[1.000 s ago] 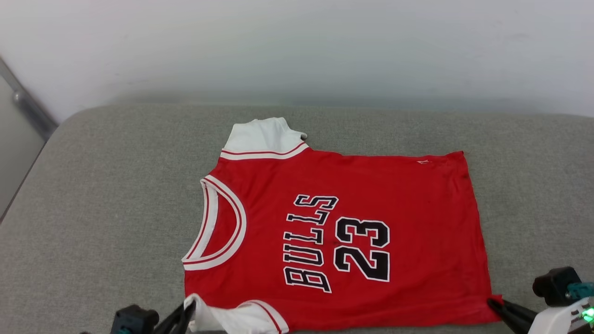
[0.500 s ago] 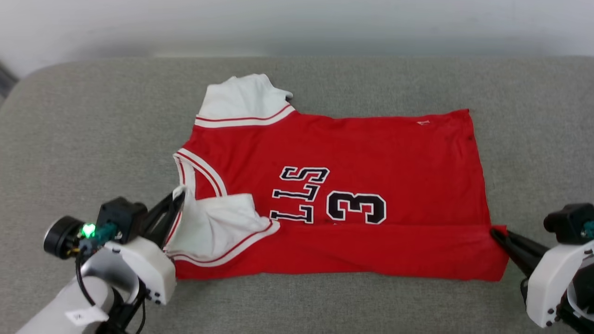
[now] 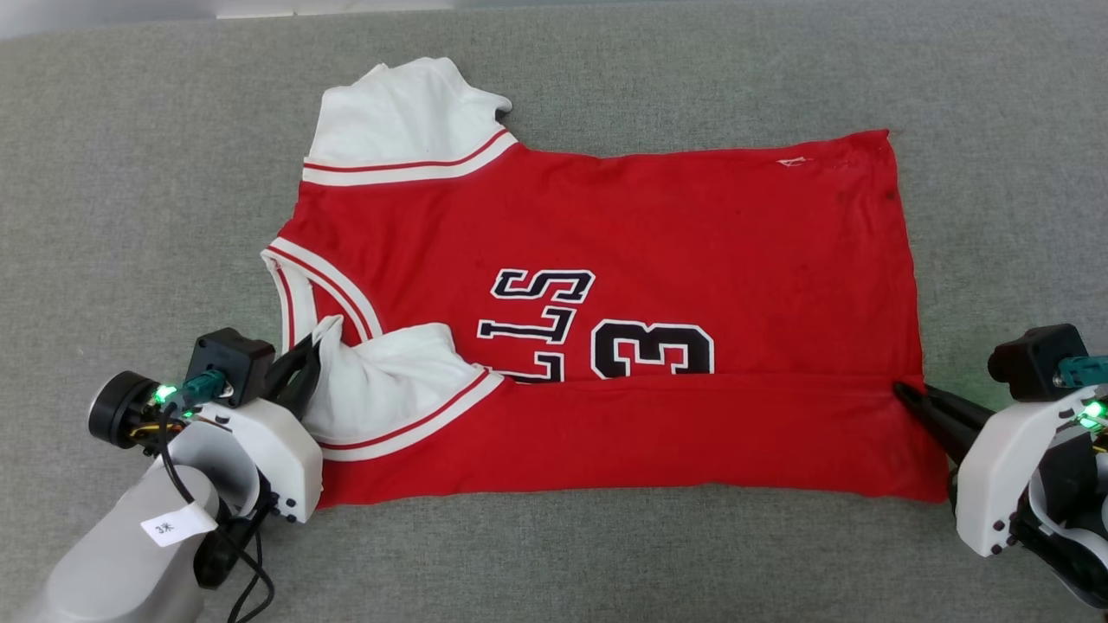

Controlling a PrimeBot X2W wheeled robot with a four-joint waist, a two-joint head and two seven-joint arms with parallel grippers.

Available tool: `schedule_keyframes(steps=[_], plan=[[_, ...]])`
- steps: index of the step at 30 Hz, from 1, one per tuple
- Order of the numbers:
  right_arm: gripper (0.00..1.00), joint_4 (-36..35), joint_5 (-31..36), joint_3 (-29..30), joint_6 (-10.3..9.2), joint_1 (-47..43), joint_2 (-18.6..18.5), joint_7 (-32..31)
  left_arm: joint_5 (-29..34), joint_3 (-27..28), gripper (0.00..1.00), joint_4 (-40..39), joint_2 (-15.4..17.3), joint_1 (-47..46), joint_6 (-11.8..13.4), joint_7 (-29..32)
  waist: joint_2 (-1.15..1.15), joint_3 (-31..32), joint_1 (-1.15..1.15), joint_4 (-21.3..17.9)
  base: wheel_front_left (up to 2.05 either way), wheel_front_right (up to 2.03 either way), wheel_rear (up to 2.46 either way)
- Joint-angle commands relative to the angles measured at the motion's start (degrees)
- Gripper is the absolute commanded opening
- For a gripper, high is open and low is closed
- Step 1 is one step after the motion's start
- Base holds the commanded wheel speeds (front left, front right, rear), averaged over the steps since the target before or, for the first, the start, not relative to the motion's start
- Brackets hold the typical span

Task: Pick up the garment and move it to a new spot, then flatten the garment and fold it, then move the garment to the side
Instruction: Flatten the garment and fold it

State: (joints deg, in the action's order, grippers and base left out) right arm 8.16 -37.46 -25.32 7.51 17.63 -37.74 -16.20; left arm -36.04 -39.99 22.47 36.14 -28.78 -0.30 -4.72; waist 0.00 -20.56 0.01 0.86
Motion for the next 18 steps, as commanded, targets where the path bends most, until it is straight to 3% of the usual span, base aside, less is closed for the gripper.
schedule_keyframes(steps=[1, 6, 7, 8, 9, 14, 18], plan=[[0.0, 0.87, -0.83, -0.99, -0.04, 0.29, 0.53, -0.68, -0.12, -0.29, 0.0, 1.02, -0.47, -0.55, -0.45, -0.2, 0.0, 0.02, -0.01, -0.01, 0.0, 0.0, 0.0], [0.0, 2.27, -1.71, -2.31, -0.04, 1.68, 0.16, 0.8, -1.46, -1.38, 0.02, 6.56, -2.5, -0.85, -2.88, -0.01, 0.0, 1.81, -0.01, 0.33, 0.0, 0.0, 0.0], [0.29, 2.31, -1.77, -2.36, -0.04, 1.83, 0.0, 1.14, -1.82, -1.36, 0.45, 7.05, -2.62, -0.98, -3.21, 0.29, 0.0, 2.41, -0.01, 0.44, 0.0, 0.0, 0.0], [0.68, 2.24, -1.92, -2.4, -0.04, 1.91, -0.05, 1.62, -2.12, -1.1, 1.0, 7.64, -2.32, -1.32, -3.47, 0.04, 0.0, 3.06, -0.01, 0.55, 0.0, 0.0, 0.0], [1.0, 2.13, -1.97, -2.25, -0.04, 2.02, -0.08, 1.95, -2.6, -0.57, 1.0, 8.06, -2.0, -1.77, -3.66, -0.4, 0.0, 3.66, -0.01, 0.61, 0.0, 0.0, 0.0], [1.0, 1.52, -2.38, -1.51, -0.03, 1.03, -0.41, 3.08, -2.02, 0.15, 1.0, 5.79, -0.24, -3.73, -3.11, 0.25, 0.0, 6.96, -0.01, 1.43, 0.0, 0.0, 0.0], [1.0, 0.92, -2.12, -0.63, -0.03, -0.24, -0.7, 3.59, -1.6, 0.03, 1.0, 1.53, 2.7, -5.11, -2.63, 4.24, 0.0, 8.7, -0.01, 2.2, 0.0, 0.0, 0.0]])
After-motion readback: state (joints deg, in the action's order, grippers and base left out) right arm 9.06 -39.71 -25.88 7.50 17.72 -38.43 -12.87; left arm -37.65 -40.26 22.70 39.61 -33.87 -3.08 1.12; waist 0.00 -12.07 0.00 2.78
